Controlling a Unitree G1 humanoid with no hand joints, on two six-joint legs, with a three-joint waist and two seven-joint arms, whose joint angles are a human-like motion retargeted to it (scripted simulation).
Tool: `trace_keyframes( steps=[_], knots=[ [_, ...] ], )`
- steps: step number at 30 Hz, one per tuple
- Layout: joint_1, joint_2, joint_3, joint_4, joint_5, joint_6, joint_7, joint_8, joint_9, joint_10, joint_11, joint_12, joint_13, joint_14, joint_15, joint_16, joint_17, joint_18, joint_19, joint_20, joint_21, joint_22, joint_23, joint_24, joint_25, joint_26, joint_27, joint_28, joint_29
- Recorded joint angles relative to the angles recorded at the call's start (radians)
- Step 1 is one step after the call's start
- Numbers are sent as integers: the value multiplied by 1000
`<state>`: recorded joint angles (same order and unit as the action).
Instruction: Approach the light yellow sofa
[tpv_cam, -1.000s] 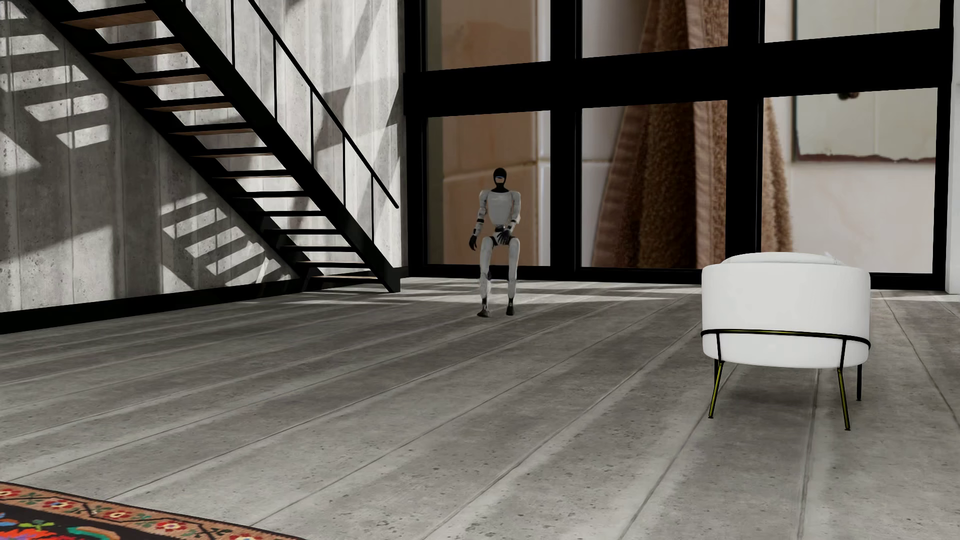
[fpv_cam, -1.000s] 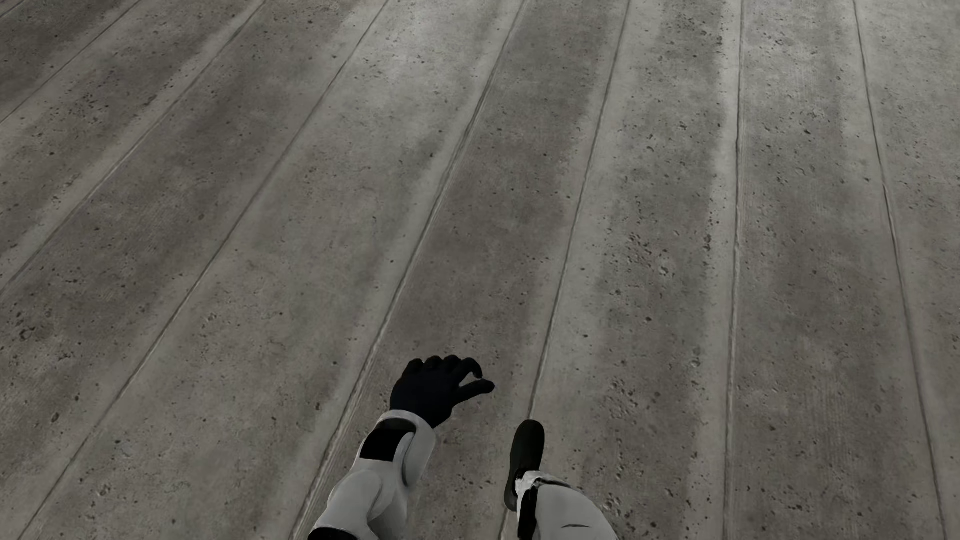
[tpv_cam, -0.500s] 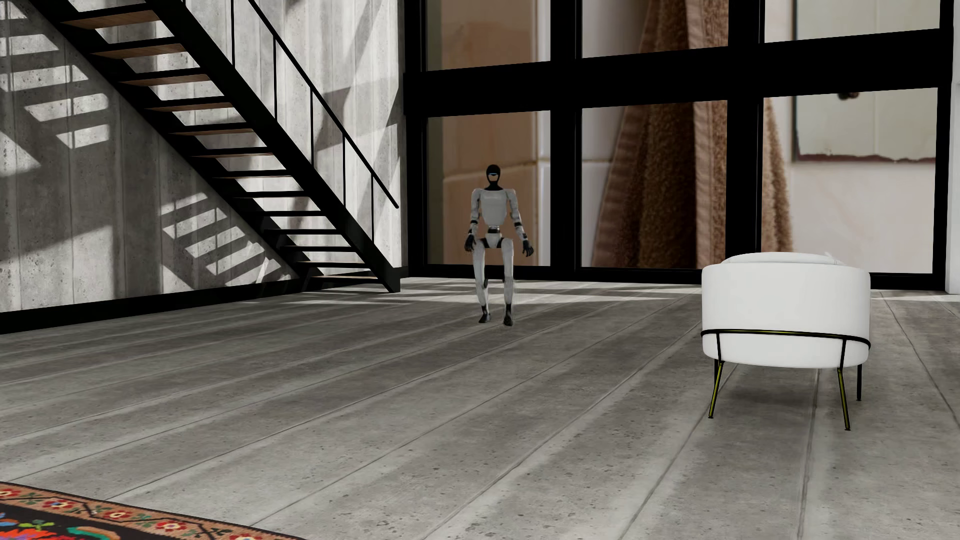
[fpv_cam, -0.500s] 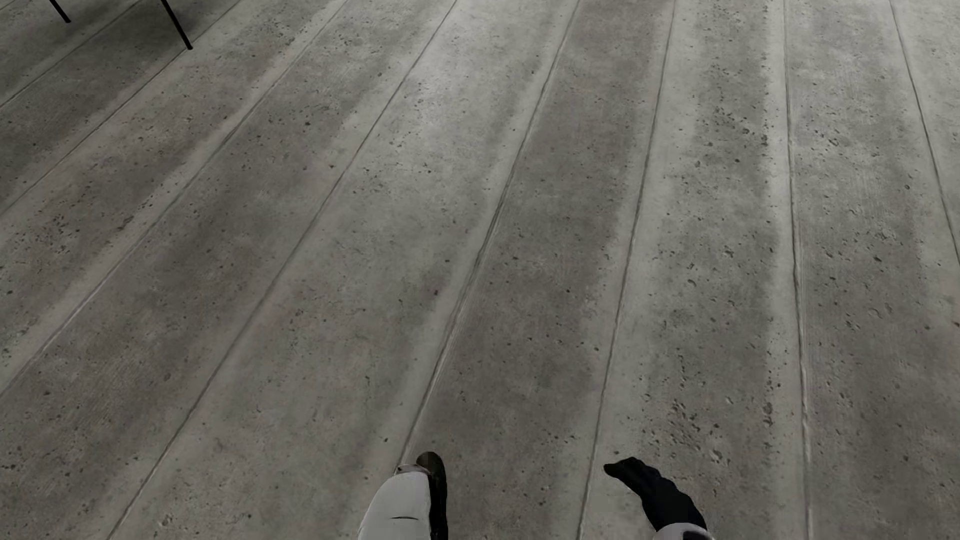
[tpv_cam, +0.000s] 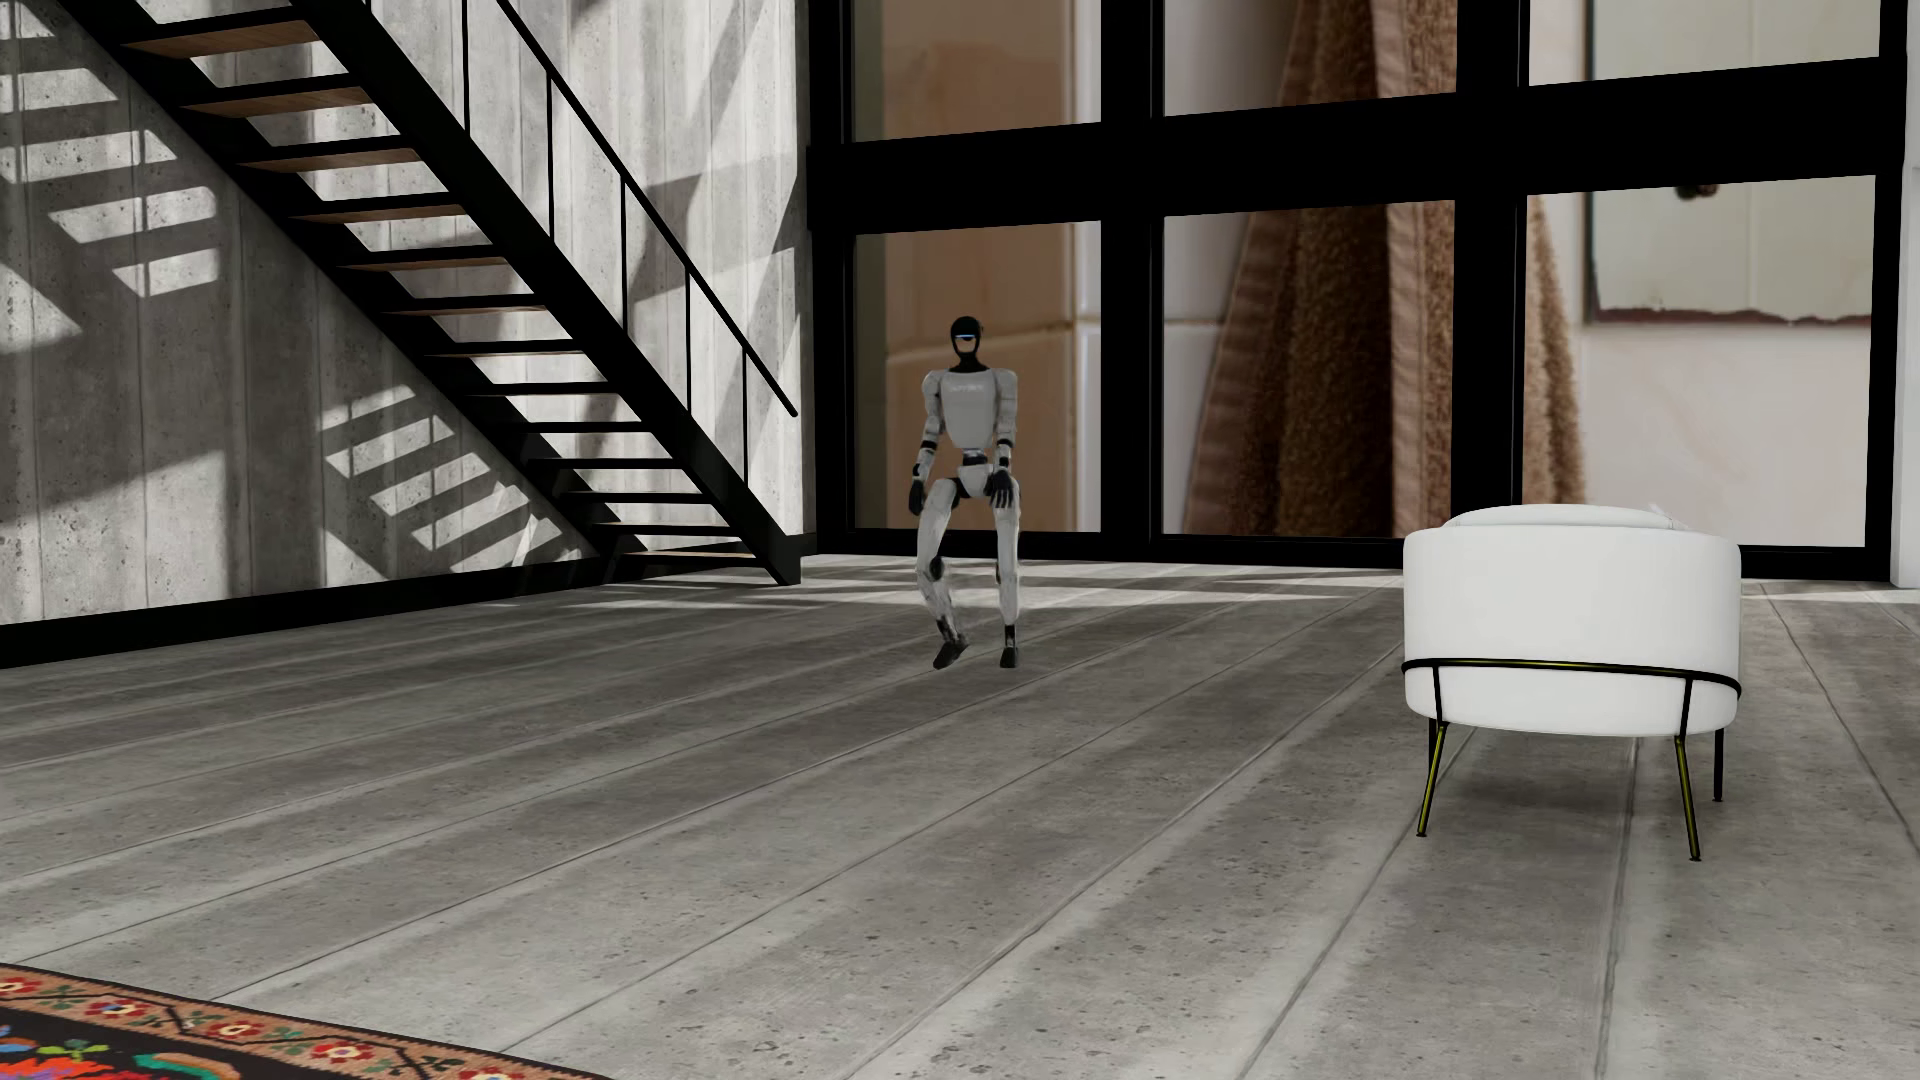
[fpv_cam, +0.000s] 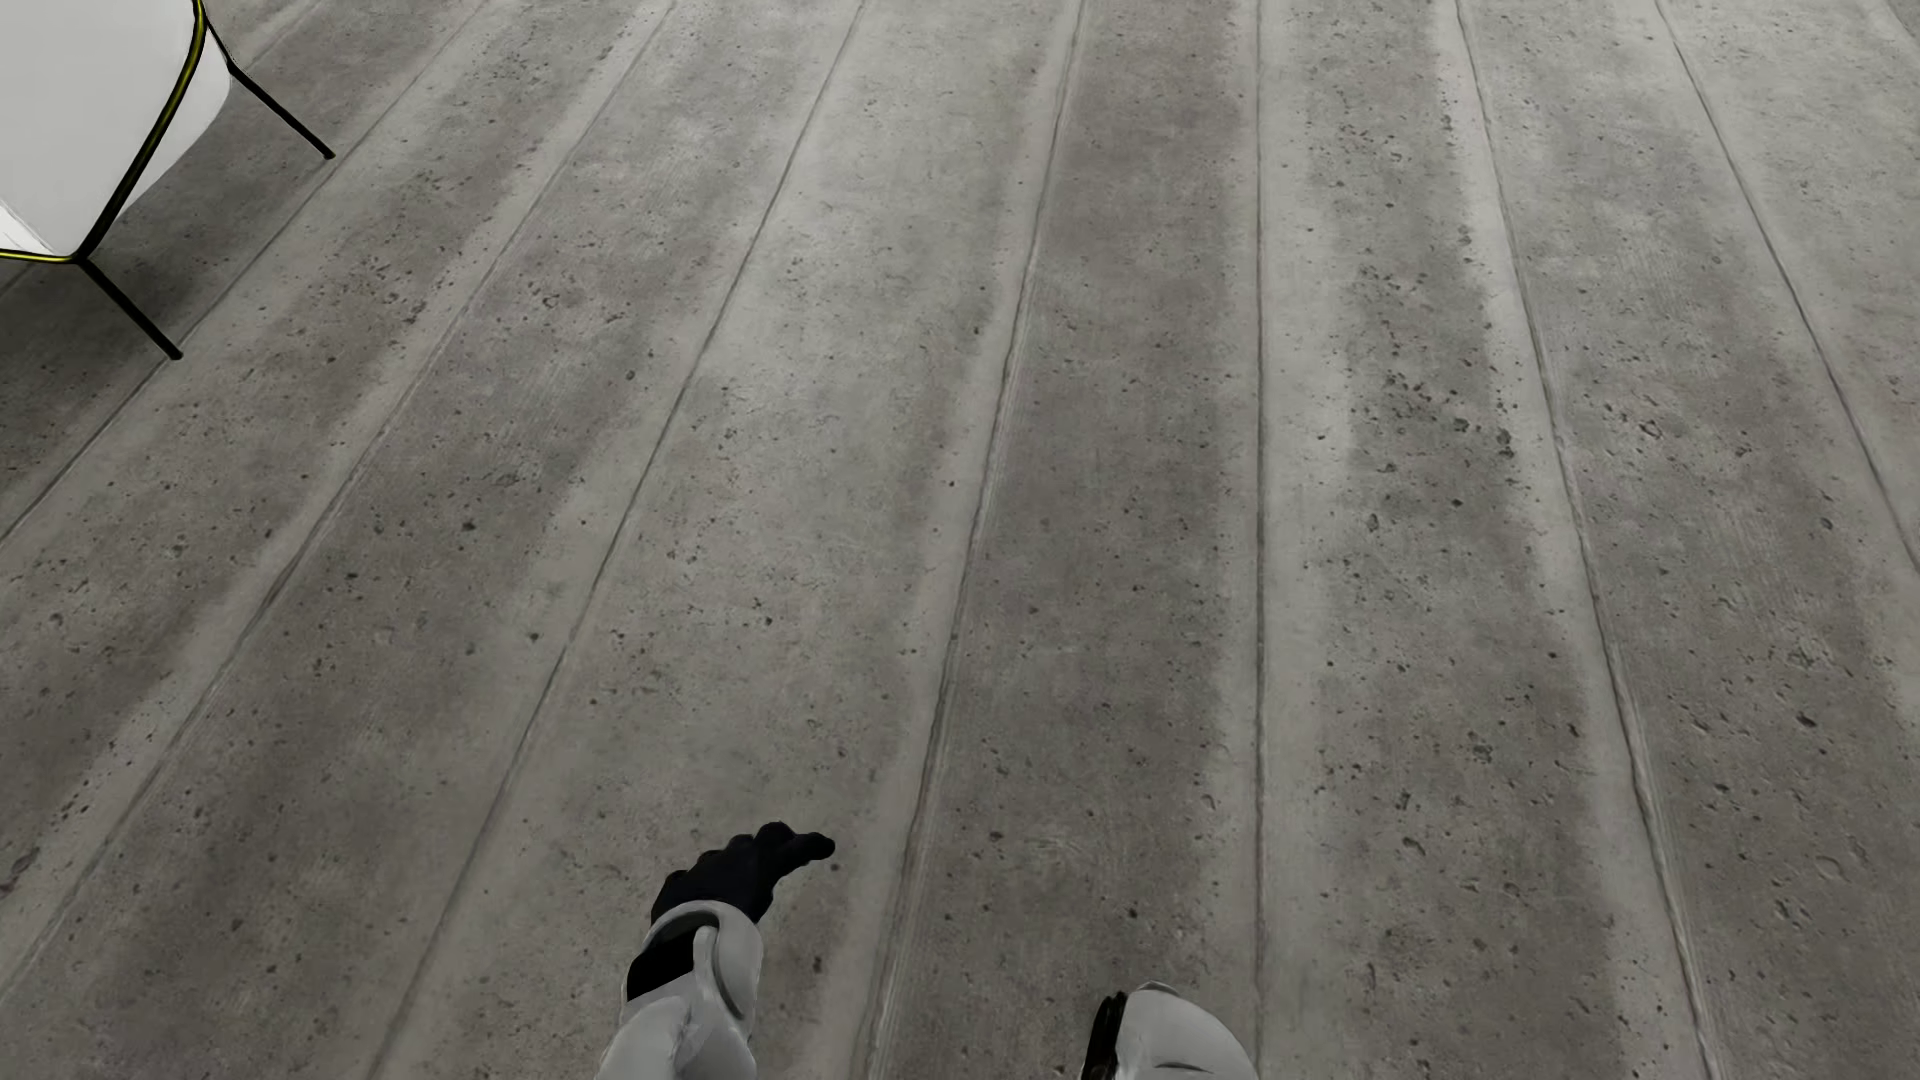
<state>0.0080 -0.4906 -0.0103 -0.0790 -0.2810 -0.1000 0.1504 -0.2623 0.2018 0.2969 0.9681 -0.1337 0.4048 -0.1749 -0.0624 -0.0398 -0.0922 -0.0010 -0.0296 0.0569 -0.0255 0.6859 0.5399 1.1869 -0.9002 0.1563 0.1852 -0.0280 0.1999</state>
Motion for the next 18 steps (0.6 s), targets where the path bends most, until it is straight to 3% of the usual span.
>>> trace_keyframes(
  steps=[1, 3, 4, 5, 7, 8, 9, 10, 12, 13, 14, 15, 17, 18],
  knots=[
    [54, -18, -15, -2, 20, 0, -5, -23, -5, -13, -215, -74, 28, -38, 19, 19, 17, -10, -4, -38, -43, -32, -9, -53, 9, -28, -5, 22, -32],
    [159, -1, -33, -1, 92, 1, -17, -21, -14, -33, -717, -212, 73, -109, -6, 81, 57, -34, 41, -134, -105, -75, 2, -100, 17, -51, 11, 56, -125],
    [206, -5, -33, -1, 107, 2, -20, -50, -16, -20, -835, -267, 89, -133, -35, 113, 72, -49, 86, -181, -120, -83, 22, -102, 9, -45, 26, 55, -158],
    [250, -12, -30, 6, 106, 5, -17, -87, -18, 33, -806, -298, 95, -145, -33, 146, 74, -61, 108, -214, -112, -93, 57, -100, -11, -34, 42, 58, -158],
    [306, -4, -30, 48, 105, 25, -20, -128, -15, 187, -614, -288, 80, -31, 117, 205, 64, -89, -120, -246, -63, -116, 139, -103, -80, -12, 34, 63, -93],
    [267, -5, -33, 89, 107, 41, -21, -134, -9, 383, -479, -256, 70, 81, 113, 223, 67, -95, -183, -247, -56, -123, 167, -116, -111, 0, 27, 76, -62],
    [199, 14, -35, 145, 115, 59, -19, -136, -5, 622, -366, -209, 58, 199, 18, 227, 76, -121, -189, -242, -63, -116, 177, -134, -130, 13, 23, 91, -46],
    [104, 63, -36, 194, 142, 78, -39, -142, -1, 830, -316, -158, 43, 306, -62, 221, 91, -85, -183, -232, -80, -91, 171, -152, -138, 30, 22, 97, -53],
    [-88, 211, -28, 232, 219, 108, -58, -130, 1, 1051, -350, -43, 3, 219, -148, 195, 119, -29, -163, -199, -127, 10, 127, -172, -121, 99, 18, 79, -117],
    [-175, 290, -19, 251, 264, 117, -45, -101, -2, 1068, -402, 28, -24, 216, -168, 185, 132, -43, -151, -182, -142, 64, 97, -169, -97, 138, 10, 55, -152],
    [-255, 366, -9, 266, 307, 123, -30, -60, -6, 1035, -455, 111, -42, 215, -186, 169, 145, -24, -140, -174, -139, 115, 57, -163, -70, 171, -2, 41, -171],
    [-322, 438, 2, 265, 340, 127, -23, -12, -11, 956, -498, 197, -74, 206, -208, 170, 145, -19, -128, -172, -122, 146, 27, -151, -38, 176, -18, 7, -176],
    [-408, 564, 26, 283, 382, 131, 7, 92, -22, 662, -555, 356, -142, 192, -270, 172, 112, 15, -106, -195, -57, 205, -30, -103, -7, 129, -38, -82, -164],
    [-407, 629, 37, 304, 394, 135, 65, 138, -26, 434, -581, 408, -172, 205, -303, 183, 93, 31, -97, -231, -19, 253, -64, -48, 3, 79, -35, -174, -172]
  ],
)
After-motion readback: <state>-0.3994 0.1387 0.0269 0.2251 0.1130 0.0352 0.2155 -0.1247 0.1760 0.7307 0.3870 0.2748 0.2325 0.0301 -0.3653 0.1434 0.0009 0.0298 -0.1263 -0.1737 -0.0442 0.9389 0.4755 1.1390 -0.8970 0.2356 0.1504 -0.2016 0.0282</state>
